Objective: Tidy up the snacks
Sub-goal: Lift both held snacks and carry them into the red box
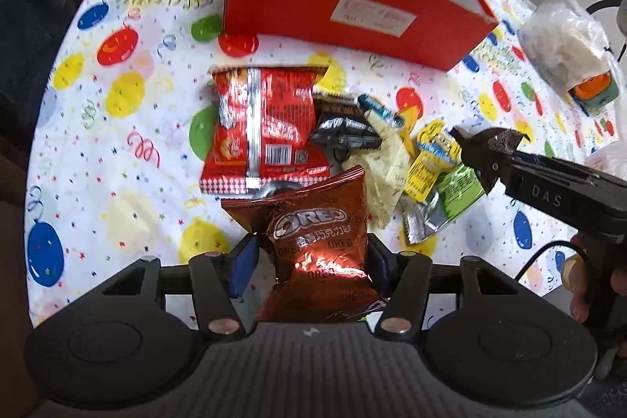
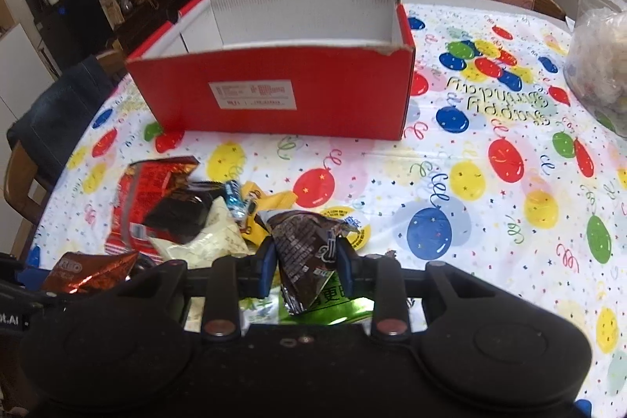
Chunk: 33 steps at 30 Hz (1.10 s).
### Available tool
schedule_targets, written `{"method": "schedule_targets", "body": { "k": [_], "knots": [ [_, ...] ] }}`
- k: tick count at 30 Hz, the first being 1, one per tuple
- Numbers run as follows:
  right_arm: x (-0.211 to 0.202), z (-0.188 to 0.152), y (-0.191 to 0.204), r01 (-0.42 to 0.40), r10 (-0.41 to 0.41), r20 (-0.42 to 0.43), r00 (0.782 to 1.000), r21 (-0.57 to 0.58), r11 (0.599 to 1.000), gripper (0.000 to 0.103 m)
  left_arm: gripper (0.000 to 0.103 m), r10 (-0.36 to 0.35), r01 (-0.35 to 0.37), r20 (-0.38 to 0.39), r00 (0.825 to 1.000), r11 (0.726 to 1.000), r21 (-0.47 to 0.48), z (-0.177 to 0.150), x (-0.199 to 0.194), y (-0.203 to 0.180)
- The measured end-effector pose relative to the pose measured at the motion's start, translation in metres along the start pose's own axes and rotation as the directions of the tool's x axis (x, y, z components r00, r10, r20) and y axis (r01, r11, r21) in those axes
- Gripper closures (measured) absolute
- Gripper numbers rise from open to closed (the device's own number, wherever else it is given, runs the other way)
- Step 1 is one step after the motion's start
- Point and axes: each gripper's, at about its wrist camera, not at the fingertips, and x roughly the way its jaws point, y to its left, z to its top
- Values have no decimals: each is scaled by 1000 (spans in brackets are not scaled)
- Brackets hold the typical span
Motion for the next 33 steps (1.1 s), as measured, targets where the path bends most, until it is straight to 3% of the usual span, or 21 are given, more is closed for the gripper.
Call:
{"method": "schedule_targets", "body": {
  "k": [16, 25, 33],
  "knots": [
    [-54, 33, 16, -2, 6, 114, 993, -35, 999, 73, 45, 13, -27, 194, 981, 997, 66, 36, -56, -10],
    [-58, 74, 9, 0, 8, 163, 987, -49, 999, 73, 45, 33, -54, 272, 962, 996, 72, 88, -71, -21],
    [-37, 121, -1, -9, 22, 171, 985, -75, 997, 73, 45, 62, -87, 282, 957, 993, 80, 142, -65, -32]
  ]
}}
